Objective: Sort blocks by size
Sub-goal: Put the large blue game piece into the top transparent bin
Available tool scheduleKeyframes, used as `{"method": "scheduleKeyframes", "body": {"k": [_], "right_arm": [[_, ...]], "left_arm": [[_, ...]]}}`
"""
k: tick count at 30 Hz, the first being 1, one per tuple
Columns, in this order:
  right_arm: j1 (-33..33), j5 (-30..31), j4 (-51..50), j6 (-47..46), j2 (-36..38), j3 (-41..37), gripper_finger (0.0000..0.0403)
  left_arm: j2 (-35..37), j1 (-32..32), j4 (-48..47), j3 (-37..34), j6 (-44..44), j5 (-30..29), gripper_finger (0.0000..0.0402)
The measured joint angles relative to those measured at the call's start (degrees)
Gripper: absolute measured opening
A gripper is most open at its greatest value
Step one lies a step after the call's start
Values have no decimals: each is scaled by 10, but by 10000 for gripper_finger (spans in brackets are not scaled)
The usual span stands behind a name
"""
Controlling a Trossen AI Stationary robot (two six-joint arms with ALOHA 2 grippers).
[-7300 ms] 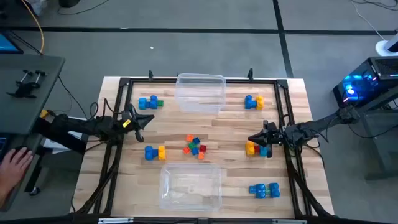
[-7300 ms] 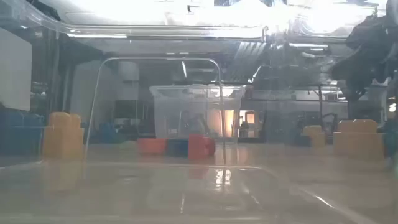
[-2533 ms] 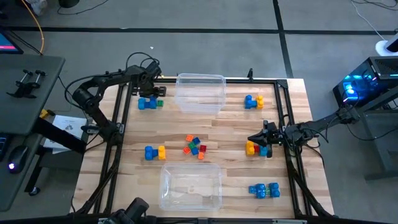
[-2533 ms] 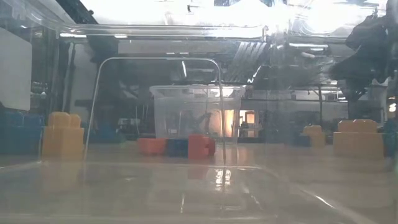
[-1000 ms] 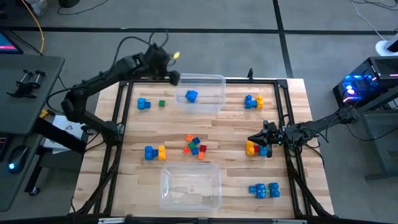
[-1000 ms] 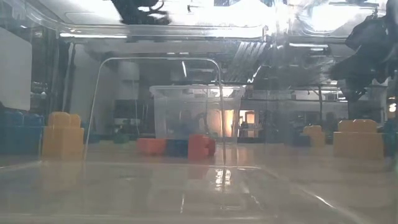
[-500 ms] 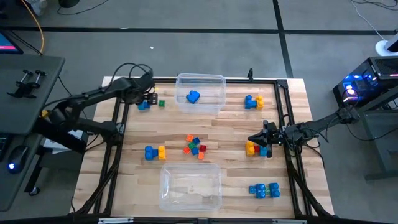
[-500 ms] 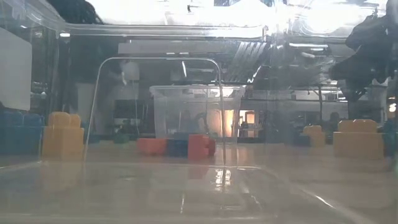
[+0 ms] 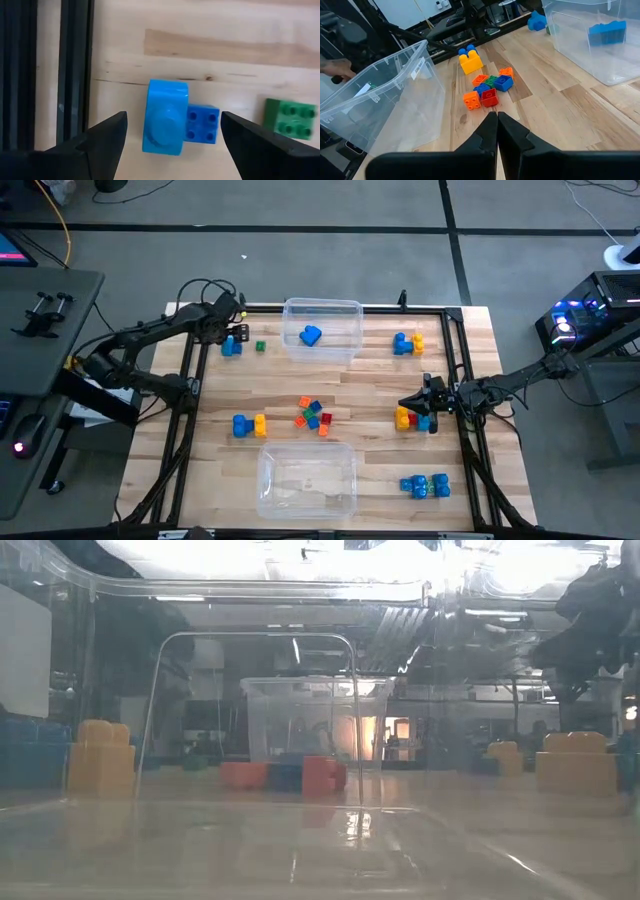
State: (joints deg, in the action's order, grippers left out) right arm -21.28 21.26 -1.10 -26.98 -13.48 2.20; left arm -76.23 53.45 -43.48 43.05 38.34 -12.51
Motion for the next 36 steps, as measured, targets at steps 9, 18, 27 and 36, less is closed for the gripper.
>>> {"method": "scheduleKeyframes", "body": {"k": [9,18,27,36], "right_arm": [[0,0,0,0,0,0,2],[0,0,0,0,0,0,2],[0,0,0,0,0,0,2],[0,0,0,0,0,0,2]], "left_arm": [[-56,17,2,0,-40,20,295],[-58,21,4,0,-35,19,122],[-17,21,-11,13,-40,45,76],[99,-5,42,69,-44,66,76]]}}
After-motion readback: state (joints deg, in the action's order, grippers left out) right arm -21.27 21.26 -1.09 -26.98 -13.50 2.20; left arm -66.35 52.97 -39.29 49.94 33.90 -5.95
